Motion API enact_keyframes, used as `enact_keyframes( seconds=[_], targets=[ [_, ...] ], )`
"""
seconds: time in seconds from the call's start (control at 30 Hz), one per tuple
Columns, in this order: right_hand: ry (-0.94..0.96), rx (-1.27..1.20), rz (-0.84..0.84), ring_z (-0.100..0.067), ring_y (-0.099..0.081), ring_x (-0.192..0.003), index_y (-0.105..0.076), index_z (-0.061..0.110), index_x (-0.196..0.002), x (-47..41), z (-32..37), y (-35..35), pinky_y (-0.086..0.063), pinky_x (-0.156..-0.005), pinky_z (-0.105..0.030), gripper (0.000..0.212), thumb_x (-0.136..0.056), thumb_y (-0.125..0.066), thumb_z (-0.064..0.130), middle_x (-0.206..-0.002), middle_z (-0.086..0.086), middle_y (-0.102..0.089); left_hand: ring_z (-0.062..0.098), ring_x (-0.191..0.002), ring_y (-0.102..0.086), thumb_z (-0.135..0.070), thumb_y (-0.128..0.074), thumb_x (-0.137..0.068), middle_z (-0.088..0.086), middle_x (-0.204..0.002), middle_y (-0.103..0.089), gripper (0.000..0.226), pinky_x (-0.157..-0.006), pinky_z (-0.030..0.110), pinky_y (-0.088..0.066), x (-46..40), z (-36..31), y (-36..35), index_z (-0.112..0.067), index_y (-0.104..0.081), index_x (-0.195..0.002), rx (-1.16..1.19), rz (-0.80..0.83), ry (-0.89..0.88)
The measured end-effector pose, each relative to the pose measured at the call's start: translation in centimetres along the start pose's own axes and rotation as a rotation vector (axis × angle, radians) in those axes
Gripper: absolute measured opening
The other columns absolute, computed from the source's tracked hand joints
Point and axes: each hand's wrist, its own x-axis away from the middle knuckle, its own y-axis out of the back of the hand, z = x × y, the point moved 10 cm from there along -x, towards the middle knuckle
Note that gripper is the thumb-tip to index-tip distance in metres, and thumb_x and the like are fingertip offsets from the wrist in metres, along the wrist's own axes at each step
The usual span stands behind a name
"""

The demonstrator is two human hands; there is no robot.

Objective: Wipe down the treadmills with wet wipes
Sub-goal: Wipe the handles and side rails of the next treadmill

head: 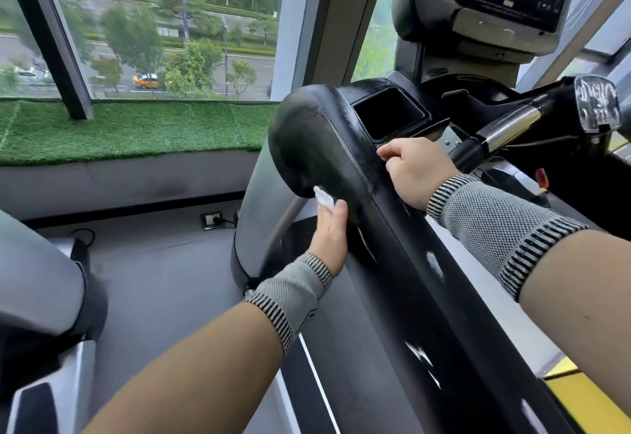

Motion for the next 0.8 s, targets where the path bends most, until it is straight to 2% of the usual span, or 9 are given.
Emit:
enact_keyframes(
  seconds=[0.07, 0.13, 0.27, 0.37, 0.47, 0.53, 0.63, 0.73, 0.8],
  targets=[
    [0.003, -0.002, -0.006, -0.021, -0.053, -0.12, -0.062, 0.013, -0.123, -0.1, 0.0, 0.1, -0.037, -0.107, -0.032, 0.036, -0.092, -0.043, 0.011, -0.127, -0.003, -0.062, 0.0, -0.145, 0.008, -0.058, -0.026, -0.087, -0.004, -0.16, 0.009, 0.087, -0.118, 0.021, 0.002, 0.5, -0.9, -0.2, -0.011, 0.009, -0.152, -0.082, -0.017, -0.107],
    [0.008, -0.004, -0.007, -0.021, -0.053, -0.12, -0.063, 0.013, -0.123, -0.2, 0.0, 0.1, -0.037, -0.107, -0.032, 0.036, -0.092, -0.043, 0.011, -0.126, -0.004, -0.062, 0.004, -0.146, 0.01, -0.056, -0.026, -0.092, 0.0, -0.161, 0.009, 0.084, -0.119, 0.024, 0.003, -0.1, -2.0, -0.3, -0.008, 0.007, -0.152, -0.187, -0.023, -0.18],
    [0.008, -0.023, -0.012, -0.021, -0.053, -0.12, -0.063, 0.012, -0.122, -0.2, -0.1, 0.1, -0.036, -0.107, -0.032, 0.036, -0.092, -0.044, 0.009, -0.125, -0.004, -0.063, 0.008, -0.147, 0.007, -0.055, -0.025, -0.093, 0.003, -0.161, 0.006, 0.082, -0.12, 0.027, 0.003, -2.4, -2.9, 0.7, -0.006, 0.003, -0.152, -0.133, -0.038, -0.145],
    [0.0, -0.051, -0.01, -0.02, -0.053, -0.119, -0.064, 0.011, -0.12, -0.1, -0.5, 0.0, -0.037, -0.107, -0.032, 0.035, -0.092, -0.044, 0.007, -0.123, -0.004, -0.063, 0.015, -0.146, -0.016, -0.058, -0.029, -0.096, 0.006, -0.159, -0.018, 0.077, -0.12, 0.028, -0.012, -3.2, -0.5, 1.8, -0.008, -0.015, -0.153, 0.091, -0.072, 0.099],
    [0.0, -0.055, -0.016, -0.02, -0.054, -0.117, -0.065, 0.012, -0.118, 0.0, -1.0, 0.2, -0.037, -0.106, -0.033, 0.034, -0.091, -0.045, 0.007, -0.121, -0.005, -0.064, 0.031, -0.133, -0.042, -0.059, -0.017, -0.099, 0.017, -0.145, -0.044, 0.074, -0.112, 0.04, -0.033, -0.8, 2.7, 1.7, -0.004, -0.038, -0.144, -0.164, -0.034, 0.304],
    [0.001, -0.055, -0.019, -0.02, -0.055, -0.116, -0.066, 0.012, -0.117, 0.2, -1.1, 0.3, -0.038, -0.106, -0.033, 0.034, -0.091, -0.045, 0.007, -0.121, -0.005, -0.065, 0.033, -0.13, -0.045, -0.061, -0.015, -0.097, 0.017, -0.141, -0.048, 0.076, -0.109, 0.042, -0.037, 1.3, 3.6, 0.8, -0.005, -0.041, -0.142, -0.199, -0.005, 0.326],
    [0.0, -0.056, -0.015, -0.021, -0.055, -0.115, -0.066, 0.011, -0.117, 0.6, -1.0, 0.3, -0.039, -0.104, -0.033, 0.033, -0.091, -0.045, 0.008, -0.12, -0.005, -0.065, 0.028, -0.133, -0.042, -0.061, -0.022, -0.097, 0.014, -0.144, -0.044, 0.074, -0.111, 0.038, -0.034, 3.3, 3.2, -0.5, -0.005, -0.036, -0.144, -0.121, -0.009, 0.3],
    [0.001, -0.071, -0.013, -0.022, -0.056, -0.114, -0.067, 0.011, -0.115, 0.9, -1.0, 0.3, -0.04, -0.103, -0.033, 0.032, -0.092, -0.045, 0.008, -0.118, -0.006, -0.066, 0.014, -0.147, -0.013, -0.071, -0.03, -0.087, 0.003, -0.16, -0.014, 0.092, -0.121, 0.033, -0.012, 4.2, -0.6, -1.4, -0.009, -0.013, -0.153, 0.013, 0.004, 0.112],
    [0.0, -0.081, -0.01, -0.022, -0.056, -0.114, -0.067, 0.011, -0.114, 1.1, -1.2, 0.4, -0.04, -0.104, -0.034, 0.031, -0.091, -0.046, 0.008, -0.117, -0.006, -0.066, 0.02, -0.148, -0.006, -0.05, -0.021, -0.1, 0.009, -0.161, -0.009, 0.07, -0.121, 0.037, -0.01, 3.9, -2.6, -1.5, -0.004, -0.013, -0.152, -0.164, 0.013, 0.028]
  ],
)
